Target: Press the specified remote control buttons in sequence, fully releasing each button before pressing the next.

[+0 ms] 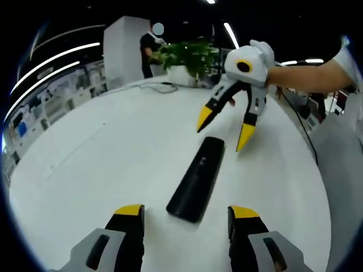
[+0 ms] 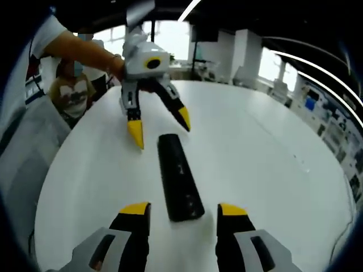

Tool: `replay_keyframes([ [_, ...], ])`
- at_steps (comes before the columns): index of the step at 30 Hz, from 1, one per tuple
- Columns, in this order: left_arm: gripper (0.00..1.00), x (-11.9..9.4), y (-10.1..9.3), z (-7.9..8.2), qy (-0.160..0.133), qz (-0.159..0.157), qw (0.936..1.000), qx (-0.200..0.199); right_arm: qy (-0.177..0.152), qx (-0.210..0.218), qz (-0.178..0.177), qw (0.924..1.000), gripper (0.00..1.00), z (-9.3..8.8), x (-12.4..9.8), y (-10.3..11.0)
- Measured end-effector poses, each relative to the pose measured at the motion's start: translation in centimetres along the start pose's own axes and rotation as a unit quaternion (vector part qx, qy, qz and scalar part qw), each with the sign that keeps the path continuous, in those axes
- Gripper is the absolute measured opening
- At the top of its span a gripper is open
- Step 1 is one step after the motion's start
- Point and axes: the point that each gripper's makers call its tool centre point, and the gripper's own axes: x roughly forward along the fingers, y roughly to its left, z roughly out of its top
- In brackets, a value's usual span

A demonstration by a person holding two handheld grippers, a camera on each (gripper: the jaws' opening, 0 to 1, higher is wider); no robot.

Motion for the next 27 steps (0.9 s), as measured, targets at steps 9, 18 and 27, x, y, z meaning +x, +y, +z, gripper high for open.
replay_keyframes([
  [9, 0.54, 0.12, 0.23, 0.4, 0.003, -0.01, 0.9999, 0.008, 0.018, -0.014, 0.018, 0.9996, 0.42, -0.19, 0.37, 0.1],
  [18, 0.52, 0.3, 0.12, 0.34, 0.009, -0.02, 0.9997, 0.014, 0.028, -0.024, 0.027, 0.999, 0.4, -0.27, 0.59, -0.01],
  [27, 0.49, 0.5, 0.27, 0.22, 0.014, -0.024, 0.9994, 0.021, 0.035, -0.033, 0.033, 0.9983, 0.37, -0.33, 0.72, -0.16],
])
